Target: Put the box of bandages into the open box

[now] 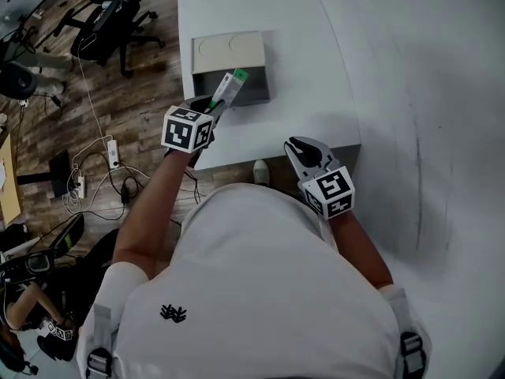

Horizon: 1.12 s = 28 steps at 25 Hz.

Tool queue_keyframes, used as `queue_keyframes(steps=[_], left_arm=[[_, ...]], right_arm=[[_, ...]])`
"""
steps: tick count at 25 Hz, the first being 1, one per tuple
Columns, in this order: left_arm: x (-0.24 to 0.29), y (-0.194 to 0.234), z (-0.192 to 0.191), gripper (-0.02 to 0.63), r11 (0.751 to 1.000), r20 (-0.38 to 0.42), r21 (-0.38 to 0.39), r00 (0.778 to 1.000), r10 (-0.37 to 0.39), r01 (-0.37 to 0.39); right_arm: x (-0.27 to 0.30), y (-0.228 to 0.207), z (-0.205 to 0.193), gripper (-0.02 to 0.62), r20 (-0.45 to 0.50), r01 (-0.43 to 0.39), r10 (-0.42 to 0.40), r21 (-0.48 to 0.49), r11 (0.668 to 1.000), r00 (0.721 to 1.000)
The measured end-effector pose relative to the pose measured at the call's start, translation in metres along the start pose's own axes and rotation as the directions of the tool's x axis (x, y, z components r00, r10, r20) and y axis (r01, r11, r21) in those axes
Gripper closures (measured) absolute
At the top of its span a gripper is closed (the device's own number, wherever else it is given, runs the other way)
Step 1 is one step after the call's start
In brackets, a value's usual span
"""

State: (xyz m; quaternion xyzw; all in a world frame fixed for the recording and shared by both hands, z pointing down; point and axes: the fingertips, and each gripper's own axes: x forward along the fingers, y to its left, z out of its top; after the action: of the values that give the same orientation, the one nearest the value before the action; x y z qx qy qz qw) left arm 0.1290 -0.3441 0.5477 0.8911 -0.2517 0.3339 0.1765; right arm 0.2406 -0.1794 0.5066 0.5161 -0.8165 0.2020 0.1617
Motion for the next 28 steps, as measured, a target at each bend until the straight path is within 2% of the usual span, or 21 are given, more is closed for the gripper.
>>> queue_keyframes(steps=[12, 28], left_arm=[[0.072, 0.013, -0.007, 0.514, 0.994, -0.158, 0.097, 0.985, 0.074, -0.059], [0.116, 0.021, -0.022, 0.512, 0.973, -0.261, 0.210, 0.954, 0.149, -0.094]], right_arm=[[0.013, -0.059, 0.005, 0.546, 0.006, -0.045, 0.045, 0.031, 0.999, 0.999], [0.013, -0.088, -0.007, 0.546, -0.012, -0.034, 0.036, 0.081, 0.996, 0.999]])
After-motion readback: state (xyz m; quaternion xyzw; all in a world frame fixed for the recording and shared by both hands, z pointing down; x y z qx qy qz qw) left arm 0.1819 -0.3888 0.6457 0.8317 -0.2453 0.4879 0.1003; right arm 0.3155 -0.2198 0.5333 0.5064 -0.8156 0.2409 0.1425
